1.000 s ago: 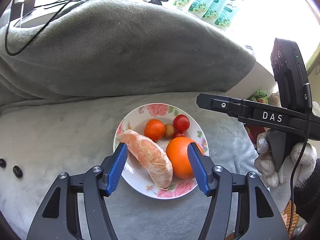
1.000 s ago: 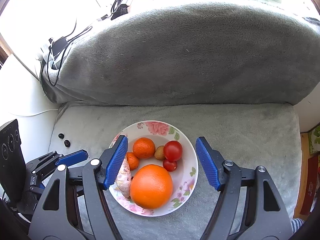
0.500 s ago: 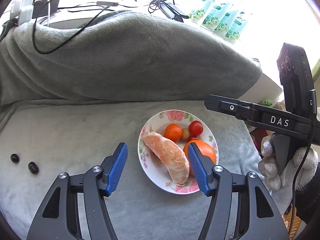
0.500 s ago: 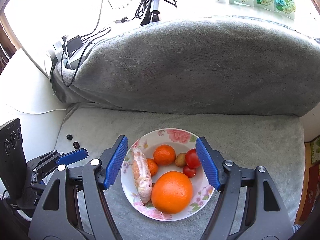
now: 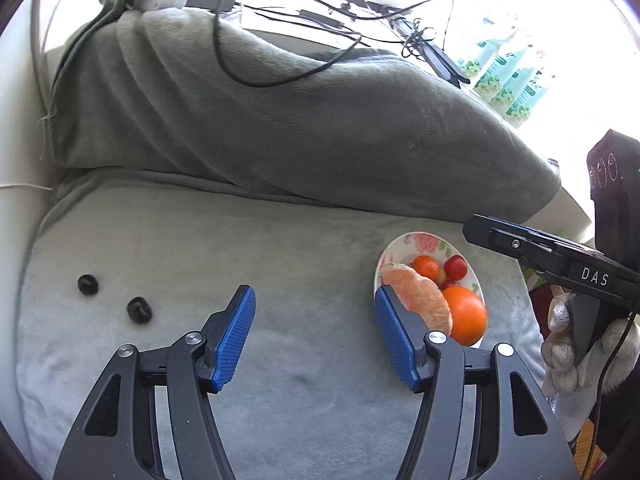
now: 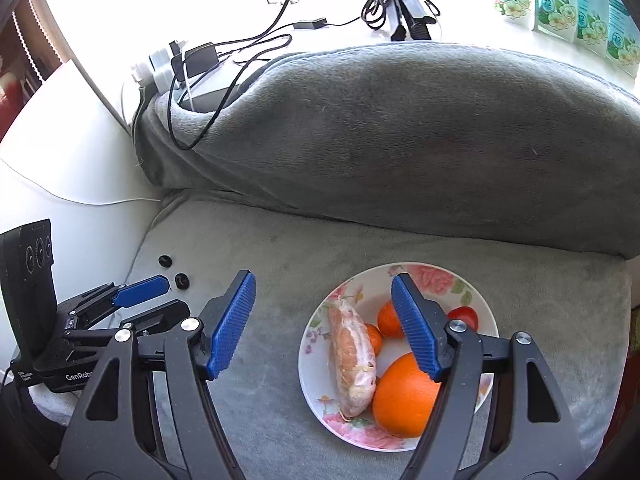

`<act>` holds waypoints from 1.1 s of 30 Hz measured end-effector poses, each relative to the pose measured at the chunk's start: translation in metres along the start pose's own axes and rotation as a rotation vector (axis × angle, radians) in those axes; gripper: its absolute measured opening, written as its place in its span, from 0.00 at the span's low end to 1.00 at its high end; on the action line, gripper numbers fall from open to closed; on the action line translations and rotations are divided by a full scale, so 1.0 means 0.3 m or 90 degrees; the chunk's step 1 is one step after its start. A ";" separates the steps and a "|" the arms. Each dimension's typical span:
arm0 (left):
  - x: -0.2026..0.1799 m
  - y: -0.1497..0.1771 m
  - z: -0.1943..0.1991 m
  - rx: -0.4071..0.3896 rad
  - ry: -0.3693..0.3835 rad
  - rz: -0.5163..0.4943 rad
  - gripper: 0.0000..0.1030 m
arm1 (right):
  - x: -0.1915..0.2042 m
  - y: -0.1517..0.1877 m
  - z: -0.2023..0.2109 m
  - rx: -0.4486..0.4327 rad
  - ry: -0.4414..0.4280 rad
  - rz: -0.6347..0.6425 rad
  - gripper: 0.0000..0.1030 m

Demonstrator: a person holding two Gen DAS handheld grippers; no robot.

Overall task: Organize fruits
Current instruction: 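Move both open tools from the bowl toward the two black olives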

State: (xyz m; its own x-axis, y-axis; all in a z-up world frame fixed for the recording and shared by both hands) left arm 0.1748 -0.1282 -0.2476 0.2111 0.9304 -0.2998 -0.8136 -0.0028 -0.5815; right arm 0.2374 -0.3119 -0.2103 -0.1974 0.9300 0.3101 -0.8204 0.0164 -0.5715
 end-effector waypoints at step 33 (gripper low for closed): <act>0.604 0.068 -0.015 -0.005 -0.097 0.126 0.56 | 0.543 0.142 -0.411 0.068 -0.128 0.174 0.64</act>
State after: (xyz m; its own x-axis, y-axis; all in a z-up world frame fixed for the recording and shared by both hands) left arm 0.1990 0.0387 -0.3174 -0.0370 0.9561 -0.2907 -0.8266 -0.1928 -0.5288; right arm 0.2363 -0.1143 -0.2778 -0.5101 0.8037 0.3064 -0.7720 -0.2707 -0.5751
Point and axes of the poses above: each gripper's, at about its wrist camera, not at the fingertips, and z roughly against the way its jaws point, x to its left, y to its underside, the point moved 3 cm from there along -z, roughly the way its jaws point, and after that the axes turned 3 degrees about -x, right-handed, at the moved point
